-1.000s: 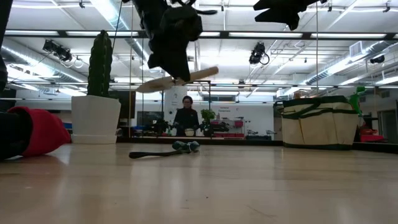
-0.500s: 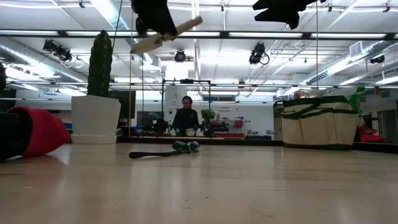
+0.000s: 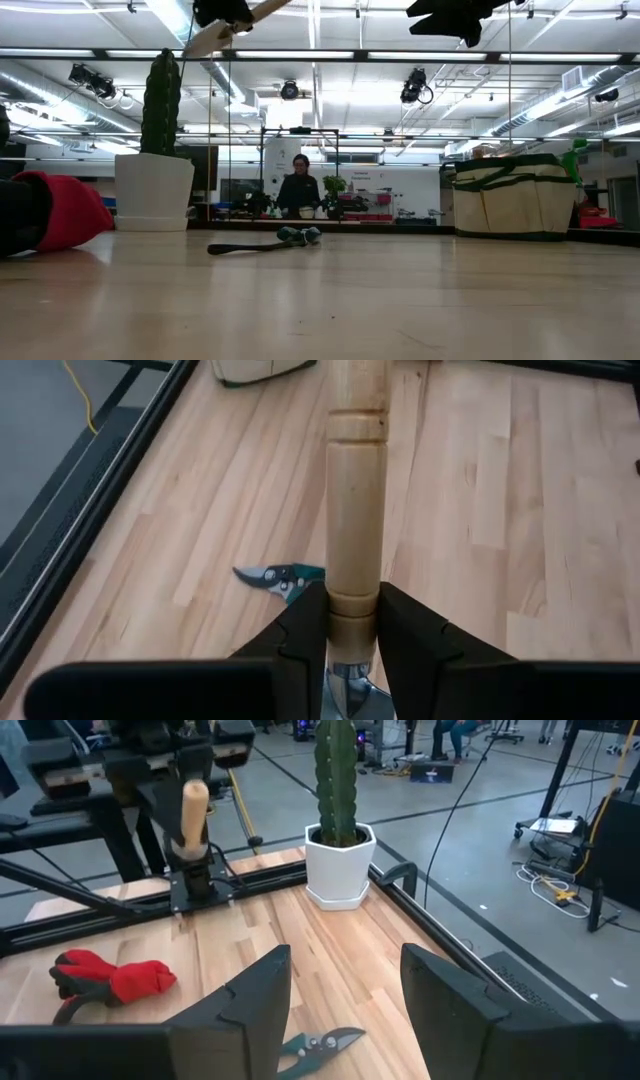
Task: Pick & Place Garden tools in Gardening bag
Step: Put the brown trowel into the white gardening bag
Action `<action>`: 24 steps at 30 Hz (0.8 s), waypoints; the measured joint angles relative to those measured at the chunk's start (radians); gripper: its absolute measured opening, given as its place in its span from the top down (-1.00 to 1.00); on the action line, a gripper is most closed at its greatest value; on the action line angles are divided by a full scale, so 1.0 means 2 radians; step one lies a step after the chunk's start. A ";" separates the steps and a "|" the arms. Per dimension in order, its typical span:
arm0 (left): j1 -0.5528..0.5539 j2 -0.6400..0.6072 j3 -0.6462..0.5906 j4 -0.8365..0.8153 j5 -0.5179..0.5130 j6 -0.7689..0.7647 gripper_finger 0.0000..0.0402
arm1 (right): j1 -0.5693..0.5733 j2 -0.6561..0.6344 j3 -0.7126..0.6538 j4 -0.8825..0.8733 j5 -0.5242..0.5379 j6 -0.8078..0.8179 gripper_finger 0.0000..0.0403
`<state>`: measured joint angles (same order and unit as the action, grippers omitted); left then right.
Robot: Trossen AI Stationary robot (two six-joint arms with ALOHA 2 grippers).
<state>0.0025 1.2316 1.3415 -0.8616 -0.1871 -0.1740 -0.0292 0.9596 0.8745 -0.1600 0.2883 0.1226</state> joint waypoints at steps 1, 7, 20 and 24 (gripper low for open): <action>0.000 -0.006 0.000 -0.006 0.000 -0.001 0.60 | 0.000 0.000 0.000 0.000 0.000 0.000 0.05; -0.003 -0.039 0.000 -0.031 0.000 -0.009 0.62 | 0.000 0.000 0.000 0.002 0.000 0.000 0.05; -0.003 -0.121 -0.057 -0.033 0.014 -0.027 0.61 | 0.000 0.000 0.000 0.008 0.004 0.001 0.05; -0.003 -0.147 -0.096 -0.001 0.017 -0.042 0.63 | 0.000 0.000 0.000 0.009 0.005 0.002 0.05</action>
<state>-0.0044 0.9377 1.1496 -0.8633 -0.1527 -0.2587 -0.0292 0.9596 0.8745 -0.1421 0.2989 0.1257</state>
